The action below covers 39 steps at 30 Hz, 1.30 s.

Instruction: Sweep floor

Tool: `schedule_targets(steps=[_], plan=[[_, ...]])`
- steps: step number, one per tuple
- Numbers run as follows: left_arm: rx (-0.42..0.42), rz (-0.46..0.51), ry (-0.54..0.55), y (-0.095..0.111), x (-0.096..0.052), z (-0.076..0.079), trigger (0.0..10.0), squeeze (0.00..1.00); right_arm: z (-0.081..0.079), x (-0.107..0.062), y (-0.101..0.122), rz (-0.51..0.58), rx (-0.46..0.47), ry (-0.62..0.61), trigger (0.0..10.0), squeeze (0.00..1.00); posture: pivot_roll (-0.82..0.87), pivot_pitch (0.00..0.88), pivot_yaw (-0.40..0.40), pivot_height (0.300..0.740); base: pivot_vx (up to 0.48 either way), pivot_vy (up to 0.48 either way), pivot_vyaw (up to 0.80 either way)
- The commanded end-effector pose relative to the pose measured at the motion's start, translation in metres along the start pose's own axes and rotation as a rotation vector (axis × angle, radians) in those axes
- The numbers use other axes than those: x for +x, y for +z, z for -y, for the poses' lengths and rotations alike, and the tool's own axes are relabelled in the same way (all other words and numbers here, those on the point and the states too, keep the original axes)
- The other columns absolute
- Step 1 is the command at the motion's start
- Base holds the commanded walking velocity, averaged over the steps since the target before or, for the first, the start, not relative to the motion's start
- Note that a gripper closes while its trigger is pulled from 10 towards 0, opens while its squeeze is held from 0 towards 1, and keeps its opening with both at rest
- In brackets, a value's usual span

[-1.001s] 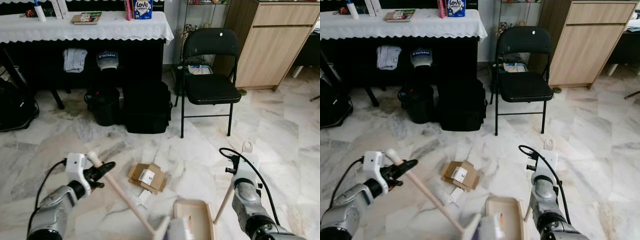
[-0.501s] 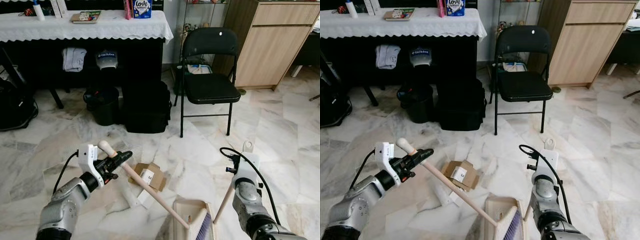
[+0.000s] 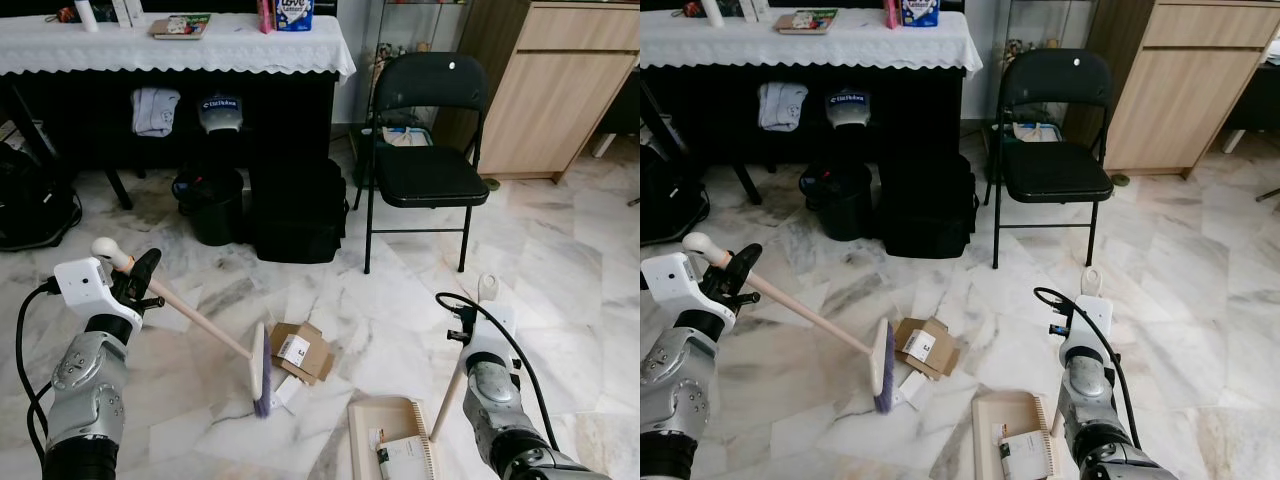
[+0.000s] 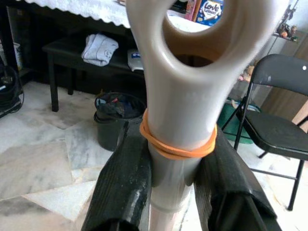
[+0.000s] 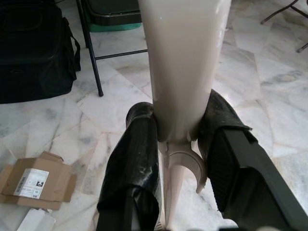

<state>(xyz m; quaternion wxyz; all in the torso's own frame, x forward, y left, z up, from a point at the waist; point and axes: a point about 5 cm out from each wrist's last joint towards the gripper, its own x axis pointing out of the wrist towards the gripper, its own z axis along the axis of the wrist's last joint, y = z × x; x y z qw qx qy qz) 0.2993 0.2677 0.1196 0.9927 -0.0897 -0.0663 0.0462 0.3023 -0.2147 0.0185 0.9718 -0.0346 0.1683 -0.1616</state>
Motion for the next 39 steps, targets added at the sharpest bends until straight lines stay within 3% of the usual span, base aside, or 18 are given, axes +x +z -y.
schedule_targets(steps=[1,5,8,10,12,18,31,39], plan=[[-0.002,0.055,0.008,0.008,0.006,0.004,10.0,0.0,-0.002,0.002,0.008,0.046,0.002,0.015,10.0,0.0,0.07,0.0,-0.041,0.74,0.0,0.0,0.0],[0.045,0.109,0.092,0.011,0.005,0.001,10.0,0.0,-0.005,0.002,0.016,0.104,0.029,0.041,10.0,0.0,0.06,0.0,-0.042,0.74,0.0,0.0,0.0],[0.089,0.122,0.109,0.008,0.004,0.007,10.0,0.0,-0.01,0.002,0.023,0.155,0.037,0.077,10.0,0.0,0.06,0.0,-0.042,0.74,0.0,0.0,0.0],[0.103,0.11,0.082,0.0,0.004,0.017,10.0,0.0,-0.013,0.001,0.026,0.182,0.037,0.096,10.0,0.0,0.07,0.0,-0.044,0.74,0.0,0.0,0.0],[0.154,0.086,0.001,-0.011,0.004,0.039,10.0,0.0,-0.016,-0.001,0.028,0.205,0.04,0.117,10.0,0.0,0.06,0.0,-0.04,0.74,0.0,0.0,0.0],[0.188,0.079,-0.038,-0.021,0.004,0.054,10.0,0.0,-0.021,-0.003,0.029,0.228,0.06,0.141,10.0,0.0,0.05,0.0,-0.031,0.74,0.0,0.0,0.0],[0.218,0.124,-0.009,-0.024,0.001,0.059,10.0,0.0,-0.018,-0.006,0.048,0.367,0.133,0.132,10.0,0.0,0.04,0.0,-0.017,0.74,0.0,0.0,0.0],[0.218,0.125,-0.039,-0.029,-0.002,0.068,10.0,0.0,-0.028,-0.012,0.053,0.41,0.132,0.147,10.0,0.0,0.02,0.0,-0.003,0.74,0.0,0.0,0.0]])
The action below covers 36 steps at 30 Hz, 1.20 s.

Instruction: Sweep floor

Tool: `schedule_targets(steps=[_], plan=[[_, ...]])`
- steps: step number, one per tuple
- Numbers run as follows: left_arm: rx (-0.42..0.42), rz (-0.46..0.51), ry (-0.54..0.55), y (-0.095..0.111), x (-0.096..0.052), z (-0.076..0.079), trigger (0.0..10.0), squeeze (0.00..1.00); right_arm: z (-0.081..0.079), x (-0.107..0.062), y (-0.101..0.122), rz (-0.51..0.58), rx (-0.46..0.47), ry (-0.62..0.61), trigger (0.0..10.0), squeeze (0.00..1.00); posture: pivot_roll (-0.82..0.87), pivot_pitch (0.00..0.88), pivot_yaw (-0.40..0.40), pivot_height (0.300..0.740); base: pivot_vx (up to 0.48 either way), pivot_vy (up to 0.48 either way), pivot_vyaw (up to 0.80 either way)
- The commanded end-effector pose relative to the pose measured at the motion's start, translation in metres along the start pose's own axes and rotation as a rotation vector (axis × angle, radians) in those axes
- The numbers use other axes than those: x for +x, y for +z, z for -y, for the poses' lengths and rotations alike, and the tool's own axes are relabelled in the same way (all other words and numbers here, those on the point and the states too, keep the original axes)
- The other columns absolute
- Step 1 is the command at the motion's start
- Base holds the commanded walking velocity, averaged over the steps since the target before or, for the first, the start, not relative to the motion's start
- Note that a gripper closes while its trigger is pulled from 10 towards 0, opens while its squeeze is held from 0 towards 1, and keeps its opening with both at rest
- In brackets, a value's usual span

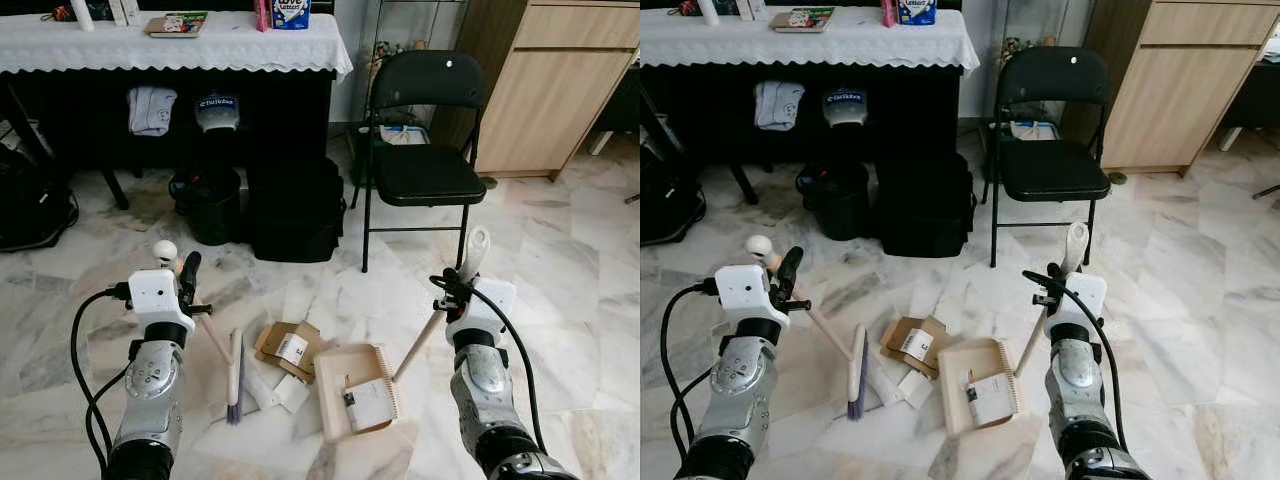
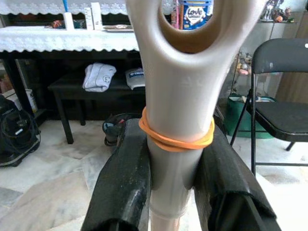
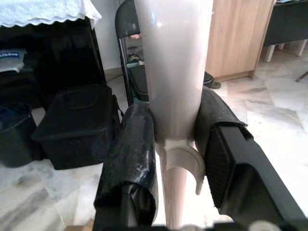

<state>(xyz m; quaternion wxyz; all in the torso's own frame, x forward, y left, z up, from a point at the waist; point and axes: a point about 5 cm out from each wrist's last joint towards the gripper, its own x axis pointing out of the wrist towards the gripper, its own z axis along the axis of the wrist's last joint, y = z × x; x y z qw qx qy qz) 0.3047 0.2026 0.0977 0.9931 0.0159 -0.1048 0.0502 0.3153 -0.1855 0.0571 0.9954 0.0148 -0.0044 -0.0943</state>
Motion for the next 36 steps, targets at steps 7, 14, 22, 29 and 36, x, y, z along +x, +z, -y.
schedule_targets(steps=[7,14,22,29,36], plan=[[0.004,0.034,-0.051,0.001,-0.003,0.017,10.0,0.0,-0.005,-0.005,0.012,0.101,0.016,-0.009,10.0,0.0,0.0,0.0,0.011,0.74,0.0,0.0,0.74],[0.018,0.041,-0.078,0.001,-0.008,0.018,10.0,0.0,-0.005,-0.009,0.012,0.107,0.02,-0.023,10.0,0.0,-0.01,0.0,0.028,0.74,0.0,0.0,0.79],[0.043,0.086,-0.072,0.011,-0.018,0.014,10.0,0.0,-0.009,-0.013,0.019,0.145,0.005,-0.005,10.0,0.0,0.01,0.0,0.016,0.74,0.0,0.0,0.8],[0.123,0.088,-0.109,0.012,-0.026,0.013,10.0,0.0,-0.012,-0.018,0.024,0.163,-0.023,0.026,10.0,0.0,0.02,0.0,0.008,0.74,0.0,0.0,0.8],[0.115,0.096,-0.072,0.017,-0.015,0.011,10.0,0.0,-0.016,-0.016,0.029,0.16,-0.02,0.031,10.0,0.0,0.02,0.0,0.003,0.74,0.0,0.0,0.8]])
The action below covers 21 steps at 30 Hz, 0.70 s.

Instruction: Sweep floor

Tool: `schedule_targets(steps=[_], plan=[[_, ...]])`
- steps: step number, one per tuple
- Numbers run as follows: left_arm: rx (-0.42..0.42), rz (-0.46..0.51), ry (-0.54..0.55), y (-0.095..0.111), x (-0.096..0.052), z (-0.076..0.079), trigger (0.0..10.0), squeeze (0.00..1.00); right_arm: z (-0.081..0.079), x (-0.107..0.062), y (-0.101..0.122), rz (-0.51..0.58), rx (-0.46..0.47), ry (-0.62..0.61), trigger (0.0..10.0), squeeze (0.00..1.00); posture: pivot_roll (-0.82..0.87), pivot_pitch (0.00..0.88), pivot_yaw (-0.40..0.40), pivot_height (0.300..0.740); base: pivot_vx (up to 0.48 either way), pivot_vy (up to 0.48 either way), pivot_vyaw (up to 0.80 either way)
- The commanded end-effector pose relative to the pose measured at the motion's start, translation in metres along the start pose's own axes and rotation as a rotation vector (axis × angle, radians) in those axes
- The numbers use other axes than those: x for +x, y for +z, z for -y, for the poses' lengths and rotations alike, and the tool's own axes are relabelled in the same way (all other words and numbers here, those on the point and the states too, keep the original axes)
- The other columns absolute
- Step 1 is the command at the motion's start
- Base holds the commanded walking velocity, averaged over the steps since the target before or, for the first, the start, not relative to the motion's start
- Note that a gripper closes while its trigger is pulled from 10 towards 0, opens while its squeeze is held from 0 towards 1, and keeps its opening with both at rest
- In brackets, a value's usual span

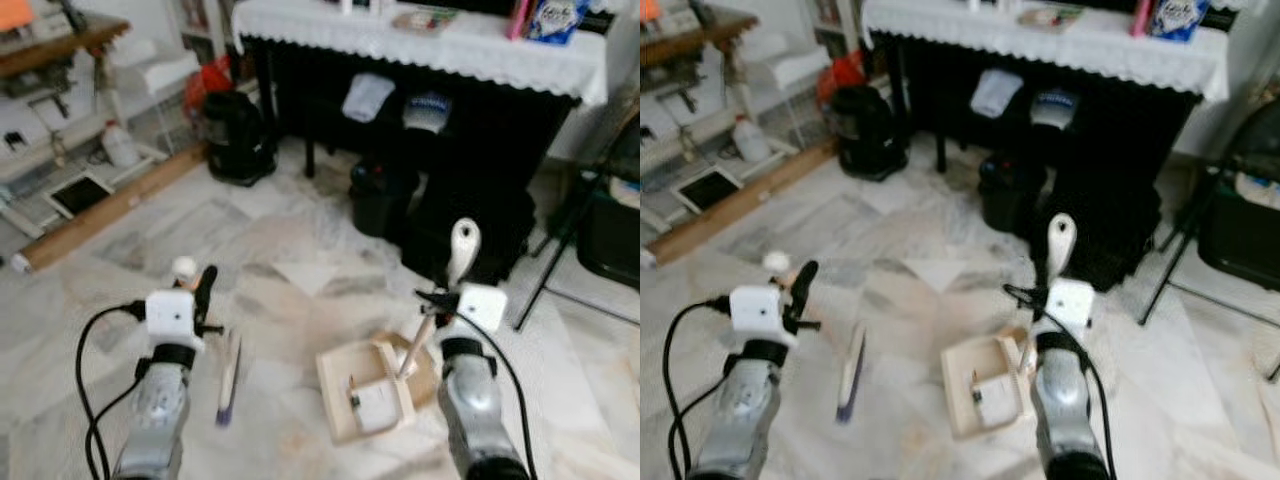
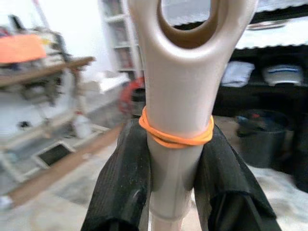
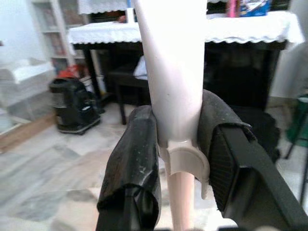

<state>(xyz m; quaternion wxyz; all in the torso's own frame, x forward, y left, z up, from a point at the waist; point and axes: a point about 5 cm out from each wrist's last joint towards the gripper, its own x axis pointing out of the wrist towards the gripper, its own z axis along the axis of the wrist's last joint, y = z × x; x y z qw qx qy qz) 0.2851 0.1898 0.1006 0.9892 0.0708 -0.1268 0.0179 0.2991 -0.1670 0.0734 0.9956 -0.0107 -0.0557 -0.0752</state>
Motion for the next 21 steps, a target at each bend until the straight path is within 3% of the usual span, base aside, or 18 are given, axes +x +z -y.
schedule_targets(steps=[1,21], plan=[[0.017,0.044,0.008,0.0102,0.0058,-0.0007,10.0,0.0,0.0004,0.0049,0.0128,0.052,0.018,-0.01,10.0,0.0,0.02,0.0,0.003,0.74,0.0,0.0,0.8],[0.057,0.036,0.017,0.0109,0.006,0.0023,10.0,0.0,-0.0003,0.0096,0.0168,0.038,0.021,0.018,10.0,0.0,0.04,0.0,-0.008,0.74,0.0,0.0,0.8]])
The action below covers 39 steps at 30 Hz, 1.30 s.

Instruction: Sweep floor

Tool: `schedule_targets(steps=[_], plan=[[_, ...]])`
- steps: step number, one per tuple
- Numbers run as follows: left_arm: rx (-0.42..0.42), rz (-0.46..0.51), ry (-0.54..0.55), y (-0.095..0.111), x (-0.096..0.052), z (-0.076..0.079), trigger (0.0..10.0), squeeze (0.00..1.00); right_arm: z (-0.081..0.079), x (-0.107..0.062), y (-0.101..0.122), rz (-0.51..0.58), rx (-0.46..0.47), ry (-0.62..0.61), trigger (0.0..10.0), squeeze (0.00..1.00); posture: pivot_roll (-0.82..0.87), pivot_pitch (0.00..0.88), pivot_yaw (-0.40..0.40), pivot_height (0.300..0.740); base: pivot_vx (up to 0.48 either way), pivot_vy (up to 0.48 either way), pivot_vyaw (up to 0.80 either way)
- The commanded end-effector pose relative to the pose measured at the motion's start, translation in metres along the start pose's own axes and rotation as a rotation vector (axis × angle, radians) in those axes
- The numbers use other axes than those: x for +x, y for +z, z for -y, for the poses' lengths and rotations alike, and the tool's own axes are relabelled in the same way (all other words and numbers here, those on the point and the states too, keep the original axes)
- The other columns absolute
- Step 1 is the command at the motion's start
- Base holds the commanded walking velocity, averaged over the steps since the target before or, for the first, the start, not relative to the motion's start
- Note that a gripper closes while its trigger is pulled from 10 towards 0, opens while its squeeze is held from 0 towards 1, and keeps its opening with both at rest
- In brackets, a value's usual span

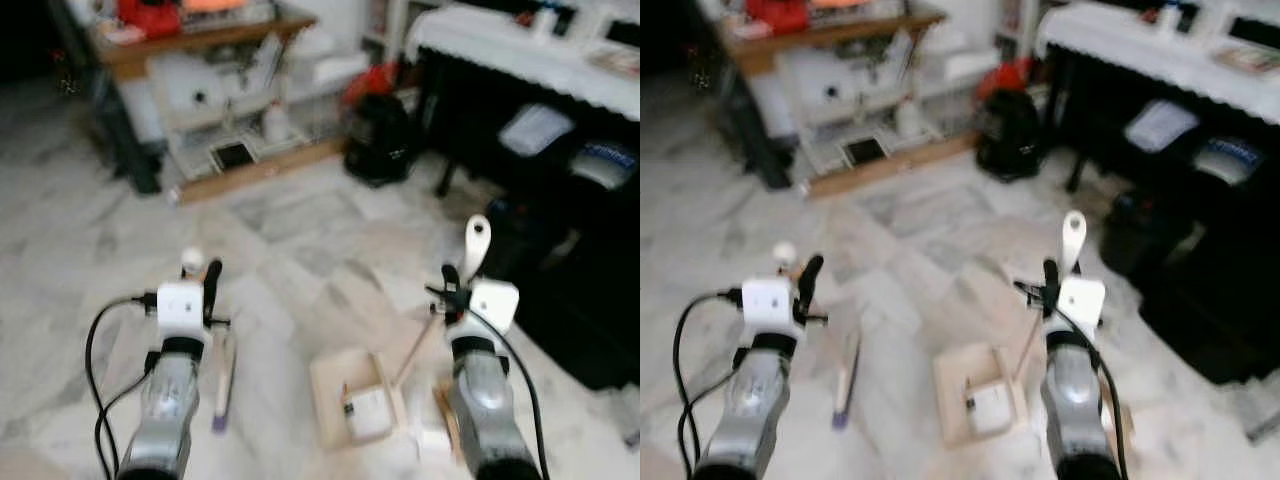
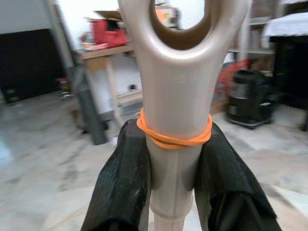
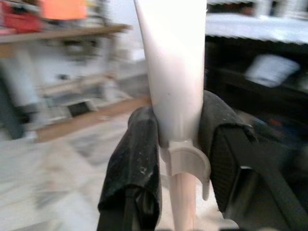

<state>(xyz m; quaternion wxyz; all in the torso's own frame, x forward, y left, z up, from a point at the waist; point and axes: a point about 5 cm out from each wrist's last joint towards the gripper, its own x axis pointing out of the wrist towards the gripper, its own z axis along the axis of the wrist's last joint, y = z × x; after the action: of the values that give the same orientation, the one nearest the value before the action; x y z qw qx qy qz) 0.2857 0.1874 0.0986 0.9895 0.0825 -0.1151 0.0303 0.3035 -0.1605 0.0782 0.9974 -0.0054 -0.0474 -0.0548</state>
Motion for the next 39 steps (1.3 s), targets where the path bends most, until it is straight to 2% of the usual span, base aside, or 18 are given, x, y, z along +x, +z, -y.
schedule_targets(steps=[1,39], plan=[[0.031,0.06,-0.001,0.0126,0.0056,-0.0007,10.0,0.0,0.0068,0.0052,0.0125,0.056,0.009,-0.022,10.0,0.0,0.04,0.0,-0.008,0.74,0.0,0.0,0.8],[0.043,0.023,0.021,0.007,0.001,-0.0021,10.0,0.0,0.0097,0.0058,0.0135,0.05,0.004,-0.004,10.0,0.0,0.03,0.0,-0.015,0.74,0.0,0.0,0.8]])
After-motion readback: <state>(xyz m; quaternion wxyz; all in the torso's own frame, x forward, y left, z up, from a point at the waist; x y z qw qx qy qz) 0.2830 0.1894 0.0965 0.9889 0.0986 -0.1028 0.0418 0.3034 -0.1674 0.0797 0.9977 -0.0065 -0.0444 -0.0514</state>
